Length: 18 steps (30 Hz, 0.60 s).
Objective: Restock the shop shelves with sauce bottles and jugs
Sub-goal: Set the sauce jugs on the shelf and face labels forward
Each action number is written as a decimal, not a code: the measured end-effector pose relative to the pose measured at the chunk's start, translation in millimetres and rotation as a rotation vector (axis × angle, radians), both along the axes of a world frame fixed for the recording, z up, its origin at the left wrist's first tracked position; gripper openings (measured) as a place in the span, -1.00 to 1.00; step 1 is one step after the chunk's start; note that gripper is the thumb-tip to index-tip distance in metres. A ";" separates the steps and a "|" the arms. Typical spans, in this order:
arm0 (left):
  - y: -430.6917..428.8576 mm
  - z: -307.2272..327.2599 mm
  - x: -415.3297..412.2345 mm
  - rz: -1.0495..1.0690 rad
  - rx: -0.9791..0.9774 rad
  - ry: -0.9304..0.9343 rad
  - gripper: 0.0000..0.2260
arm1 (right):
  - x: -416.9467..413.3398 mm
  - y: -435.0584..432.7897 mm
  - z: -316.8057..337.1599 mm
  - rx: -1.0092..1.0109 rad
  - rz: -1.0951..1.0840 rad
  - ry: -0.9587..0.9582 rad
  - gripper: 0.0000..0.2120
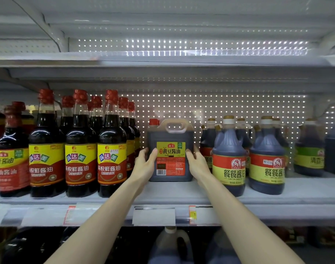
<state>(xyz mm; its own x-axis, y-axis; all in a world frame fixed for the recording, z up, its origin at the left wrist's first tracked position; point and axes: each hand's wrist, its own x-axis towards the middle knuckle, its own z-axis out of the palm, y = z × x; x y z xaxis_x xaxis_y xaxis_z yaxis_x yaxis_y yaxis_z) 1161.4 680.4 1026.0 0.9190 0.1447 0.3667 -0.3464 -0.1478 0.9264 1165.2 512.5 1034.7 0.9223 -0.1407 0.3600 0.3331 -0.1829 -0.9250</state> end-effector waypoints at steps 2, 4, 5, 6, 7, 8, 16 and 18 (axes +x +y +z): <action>-0.5 2.3 -10.6 0.015 0.012 -0.018 -0.46 | -10.1 -1.4 0.0 -0.029 0.000 -0.001 -0.52; -1.2 6.4 -25.8 0.025 0.015 -0.035 -0.47 | -22.1 -3.9 1.3 -0.041 -0.015 -0.007 -0.51; -1.9 8.0 -33.6 0.022 0.017 -0.041 -0.47 | -27.6 -5.1 1.5 -0.038 -0.023 -0.018 -0.51; -2.3 8.4 -41.8 0.015 0.022 -0.048 -0.47 | -34.4 -5.8 1.5 -0.040 -0.028 -0.031 -0.52; -2.9 8.6 -50.4 0.007 0.033 -0.051 -0.46 | -40.9 -6.2 1.3 -0.039 -0.031 -0.044 -0.51; -3.5 8.5 -59.1 0.002 0.049 -0.058 -0.46 | -47.9 -6.2 0.6 -0.034 -0.035 -0.052 -0.50; -2.9 -4.4 -122.5 -0.019 0.073 -0.160 -0.54 | -103.3 -8.8 -16.1 0.000 -0.079 -0.129 -0.51; -5.8 -13.1 -137.1 -0.049 0.051 -0.175 -0.60 | -116.8 -9.3 -24.9 0.003 -0.094 -0.127 -0.52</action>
